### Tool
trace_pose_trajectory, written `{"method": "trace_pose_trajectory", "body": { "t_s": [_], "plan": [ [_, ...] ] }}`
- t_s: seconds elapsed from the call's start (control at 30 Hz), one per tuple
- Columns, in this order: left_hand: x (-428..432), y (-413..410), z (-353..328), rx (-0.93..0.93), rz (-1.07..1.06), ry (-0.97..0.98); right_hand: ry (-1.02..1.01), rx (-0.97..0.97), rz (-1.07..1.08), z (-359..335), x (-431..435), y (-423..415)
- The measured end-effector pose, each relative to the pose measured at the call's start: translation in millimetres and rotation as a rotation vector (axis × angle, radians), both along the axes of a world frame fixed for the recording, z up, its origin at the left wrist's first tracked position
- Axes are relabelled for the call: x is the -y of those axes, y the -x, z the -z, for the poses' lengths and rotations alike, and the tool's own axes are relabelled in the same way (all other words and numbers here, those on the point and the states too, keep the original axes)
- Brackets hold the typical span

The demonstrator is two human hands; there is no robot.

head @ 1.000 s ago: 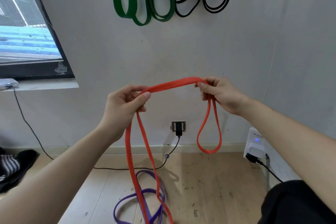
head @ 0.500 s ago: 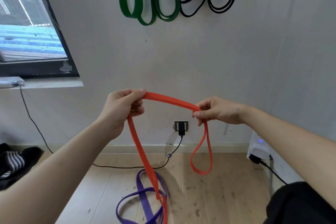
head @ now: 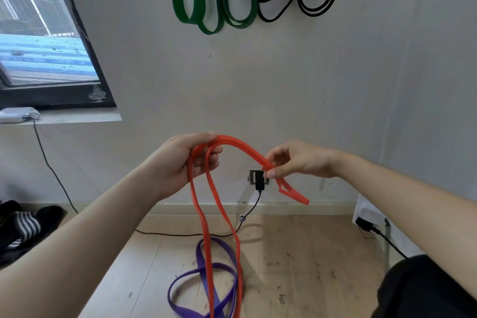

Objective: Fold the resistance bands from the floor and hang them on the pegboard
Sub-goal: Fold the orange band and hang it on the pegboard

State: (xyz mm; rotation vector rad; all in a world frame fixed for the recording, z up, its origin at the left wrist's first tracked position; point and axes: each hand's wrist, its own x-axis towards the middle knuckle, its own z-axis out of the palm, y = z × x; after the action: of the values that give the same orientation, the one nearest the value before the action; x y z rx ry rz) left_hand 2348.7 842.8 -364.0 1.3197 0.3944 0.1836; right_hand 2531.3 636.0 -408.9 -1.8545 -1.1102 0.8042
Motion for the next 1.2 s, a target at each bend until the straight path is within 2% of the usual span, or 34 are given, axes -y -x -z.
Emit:
{"method": "trace_pose_trajectory", "body": {
  "t_s": [0.13, 0.3, 0.6, 0.93, 1.07, 1.2],
  "plan": [
    [11.6, -1.8, 4.2, -0.014, 0.078, -0.070, -0.188, -0.098, -0.072, -16.1, -23.2, 34.8],
    [13.4, -2.0, 7.0, -0.017, 0.130, -0.160, -0.394, -0.114, 0.056, -27.1, -32.0, 52.3],
    [10.0, 3.4, 10.5, 0.033, 0.250, -0.152, -0.456, 0.101, 0.145, -37.1, -25.7, 53.2],
    [17.5, 3.2, 9.6, 0.161, 0.171, -0.085, -0.596, 0.076, 0.300, -46.0, -18.9, 42.5],
    [28.8, 2.4, 7.2, 0.199, 0.104, -0.303, -0.629, 0.077, 0.326, -48.5, -16.7, 43.0],
    [31.0, 0.2, 6.5, 0.217, 0.029, -0.405, -0.645, 0.070, 0.343, -51.6, -16.1, 43.6]
  ]
}}
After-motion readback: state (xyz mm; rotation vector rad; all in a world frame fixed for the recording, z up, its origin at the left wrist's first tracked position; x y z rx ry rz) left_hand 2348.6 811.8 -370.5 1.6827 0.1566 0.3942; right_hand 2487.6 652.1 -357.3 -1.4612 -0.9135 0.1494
